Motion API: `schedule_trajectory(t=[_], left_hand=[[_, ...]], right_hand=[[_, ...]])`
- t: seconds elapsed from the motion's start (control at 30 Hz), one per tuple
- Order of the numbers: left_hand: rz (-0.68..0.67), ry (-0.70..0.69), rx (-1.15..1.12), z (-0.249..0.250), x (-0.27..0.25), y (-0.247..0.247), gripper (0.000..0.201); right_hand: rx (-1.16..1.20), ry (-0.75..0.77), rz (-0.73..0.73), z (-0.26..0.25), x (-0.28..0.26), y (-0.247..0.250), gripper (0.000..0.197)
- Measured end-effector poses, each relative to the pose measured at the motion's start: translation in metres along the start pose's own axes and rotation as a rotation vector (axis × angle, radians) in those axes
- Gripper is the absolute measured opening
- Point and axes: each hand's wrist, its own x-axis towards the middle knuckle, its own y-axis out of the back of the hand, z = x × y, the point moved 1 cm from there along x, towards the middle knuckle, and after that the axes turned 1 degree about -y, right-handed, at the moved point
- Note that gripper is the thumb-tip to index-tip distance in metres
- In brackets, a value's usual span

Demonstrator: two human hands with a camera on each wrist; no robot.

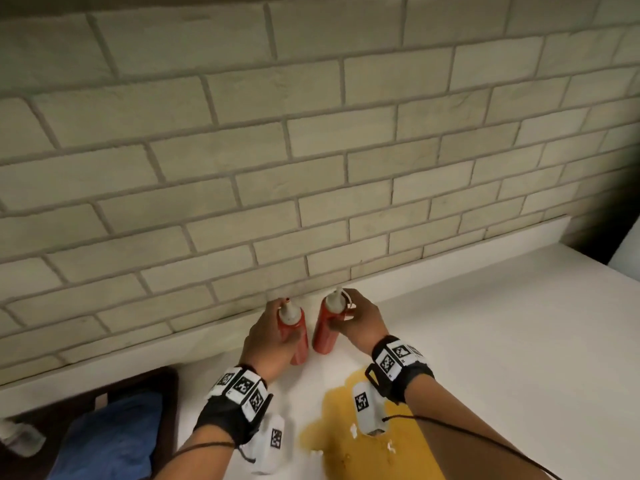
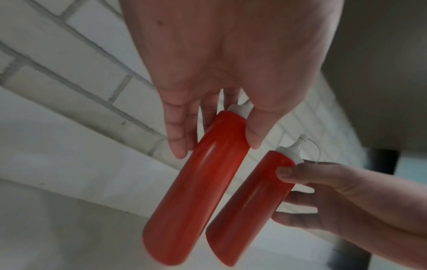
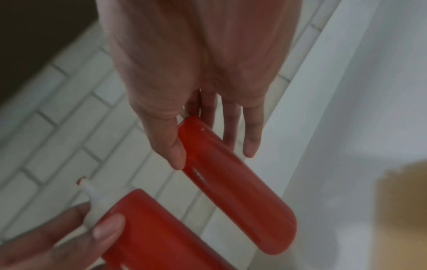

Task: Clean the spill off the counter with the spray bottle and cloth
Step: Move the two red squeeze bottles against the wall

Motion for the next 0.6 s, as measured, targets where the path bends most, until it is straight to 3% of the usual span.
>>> schedule_trajectory(t=[0.3, 0.6], left_hand=[[-0.108, -0.241, -0.126, 0.063, -0.086, -0.014, 0.06], [-0.193, -0.397, -0.21, 0.164, -0.108, -0.096, 0.058]], right_hand=[[0.097, 0.075, 0.097, -0.006, -0.104, 0.128, 0.064], [-0.002, 0.061, 0.152, 0.016, -0.148, 0.264, 0.06]])
